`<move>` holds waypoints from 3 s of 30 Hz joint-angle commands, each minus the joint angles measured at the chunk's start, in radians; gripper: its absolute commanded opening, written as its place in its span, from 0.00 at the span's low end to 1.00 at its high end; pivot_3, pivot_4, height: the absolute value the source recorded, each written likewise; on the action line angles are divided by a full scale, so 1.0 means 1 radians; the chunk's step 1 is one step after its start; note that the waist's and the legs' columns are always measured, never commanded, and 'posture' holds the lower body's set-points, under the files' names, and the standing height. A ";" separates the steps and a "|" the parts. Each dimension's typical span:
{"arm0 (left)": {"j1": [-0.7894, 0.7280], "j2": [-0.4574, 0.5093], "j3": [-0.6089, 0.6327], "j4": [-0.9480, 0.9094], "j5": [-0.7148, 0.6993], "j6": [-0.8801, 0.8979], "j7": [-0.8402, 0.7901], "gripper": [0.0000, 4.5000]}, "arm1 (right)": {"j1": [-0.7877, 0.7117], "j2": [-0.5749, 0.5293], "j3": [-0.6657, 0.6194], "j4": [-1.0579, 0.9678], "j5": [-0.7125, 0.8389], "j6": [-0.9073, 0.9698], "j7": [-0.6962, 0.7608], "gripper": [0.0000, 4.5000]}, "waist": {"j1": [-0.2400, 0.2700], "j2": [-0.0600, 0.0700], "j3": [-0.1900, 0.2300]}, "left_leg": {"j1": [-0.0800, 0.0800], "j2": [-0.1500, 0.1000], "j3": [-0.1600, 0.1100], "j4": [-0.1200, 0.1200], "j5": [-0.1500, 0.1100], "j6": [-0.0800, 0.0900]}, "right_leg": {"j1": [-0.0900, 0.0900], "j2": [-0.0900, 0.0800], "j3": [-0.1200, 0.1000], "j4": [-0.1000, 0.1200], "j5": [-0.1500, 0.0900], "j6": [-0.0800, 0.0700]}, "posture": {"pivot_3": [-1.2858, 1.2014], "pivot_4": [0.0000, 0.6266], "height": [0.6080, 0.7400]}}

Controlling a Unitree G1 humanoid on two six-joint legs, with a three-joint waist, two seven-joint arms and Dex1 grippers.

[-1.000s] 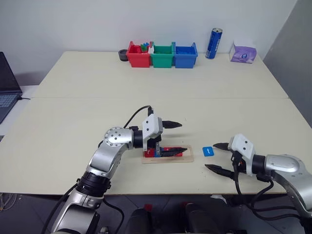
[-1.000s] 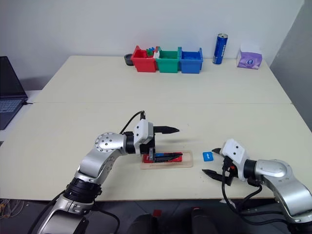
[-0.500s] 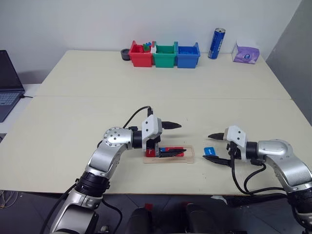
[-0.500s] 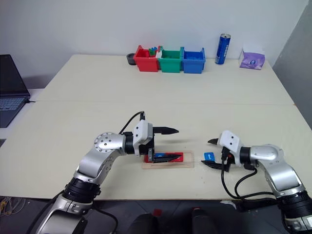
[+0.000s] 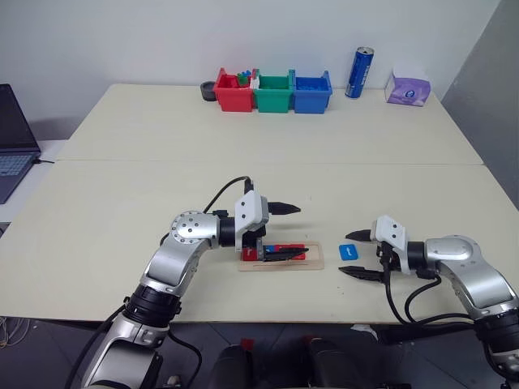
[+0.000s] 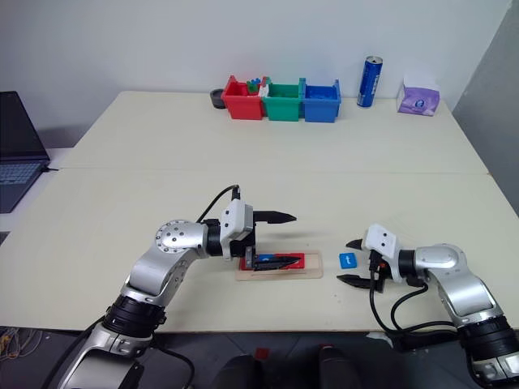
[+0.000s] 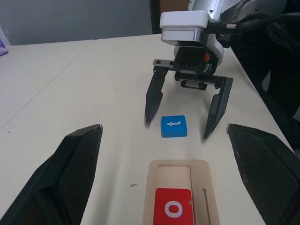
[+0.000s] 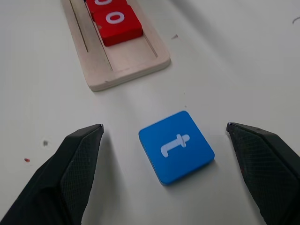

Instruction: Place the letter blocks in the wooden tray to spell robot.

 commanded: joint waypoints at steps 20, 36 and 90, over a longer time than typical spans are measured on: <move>0.015 0.067 0.025 -0.043 -0.036 -0.017 -0.079 1.00 | -0.015 0.001 -0.019 -0.038 0.008 -0.034 0.015 0.33 | 0.000 0.000 0.000 | 0.000 0.000 0.000 0.000 0.000 0.000 | 0.000 0.000 0.000 0.000 0.000 0.000 | 0.52 0.24 1.00; 0.049 0.172 0.085 0.022 -0.045 -0.076 -0.167 1.00 | -0.112 0.069 0.075 -0.105 0.003 0.026 0.037 0.33 | 0.001 0.000 0.000 | 0.000 0.000 0.000 0.000 0.000 0.000 | 0.000 -0.001 -0.001 0.000 0.000 0.000 | 0.52 0.24 1.00; 0.042 0.133 0.071 -0.028 -0.046 -0.036 -0.129 1.00 | -0.189 0.113 0.110 0.028 -0.072 -0.072 0.058 0.99 | -0.001 0.000 0.000 | 0.000 0.001 0.000 0.001 0.000 0.000 | 0.000 0.000 -0.001 0.001 0.000 0.000 | 0.52 0.24 1.00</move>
